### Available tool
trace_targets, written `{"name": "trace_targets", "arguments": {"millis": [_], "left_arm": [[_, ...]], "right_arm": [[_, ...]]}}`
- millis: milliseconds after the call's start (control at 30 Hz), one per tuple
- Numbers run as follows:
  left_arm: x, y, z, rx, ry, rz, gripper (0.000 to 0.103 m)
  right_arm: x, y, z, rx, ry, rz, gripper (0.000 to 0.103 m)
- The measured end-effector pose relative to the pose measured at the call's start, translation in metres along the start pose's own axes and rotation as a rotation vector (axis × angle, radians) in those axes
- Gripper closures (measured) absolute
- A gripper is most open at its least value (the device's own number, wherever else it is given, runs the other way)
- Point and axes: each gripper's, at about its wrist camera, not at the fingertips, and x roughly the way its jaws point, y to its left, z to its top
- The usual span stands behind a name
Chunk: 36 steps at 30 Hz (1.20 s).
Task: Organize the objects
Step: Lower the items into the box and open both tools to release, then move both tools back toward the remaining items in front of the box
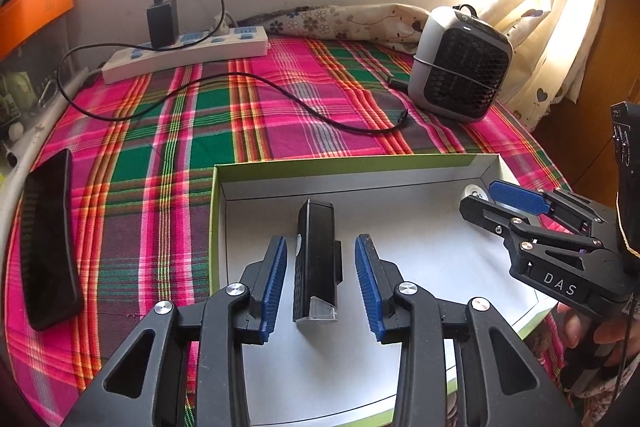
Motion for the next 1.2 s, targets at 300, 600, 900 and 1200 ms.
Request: {"name": "trace_targets", "arguments": {"millis": [300, 600, 900, 1200], "left_arm": [[-0.024, 0.000, -0.010, -0.005, -0.031, 0.008, 0.065], [-0.061, 0.007, -0.027, -0.033, -0.097, -0.001, 0.065], [-0.086, 0.014, -0.053, -0.066, -0.126, 0.001, 0.065], [-0.093, 0.024, -0.083, -0.113, -0.114, -0.008, 0.065]], "right_arm": [[-0.022, -0.001, -0.009, 0.027, -0.032, 0.004, 0.053], [-0.052, 0.001, -0.026, 0.035, -0.070, 0.010, 0.053], [-0.080, 0.004, -0.048, 0.025, -0.107, 0.019, 0.053], [-0.099, 0.003, -0.074, 0.027, -0.126, 0.033, 0.053]]}}
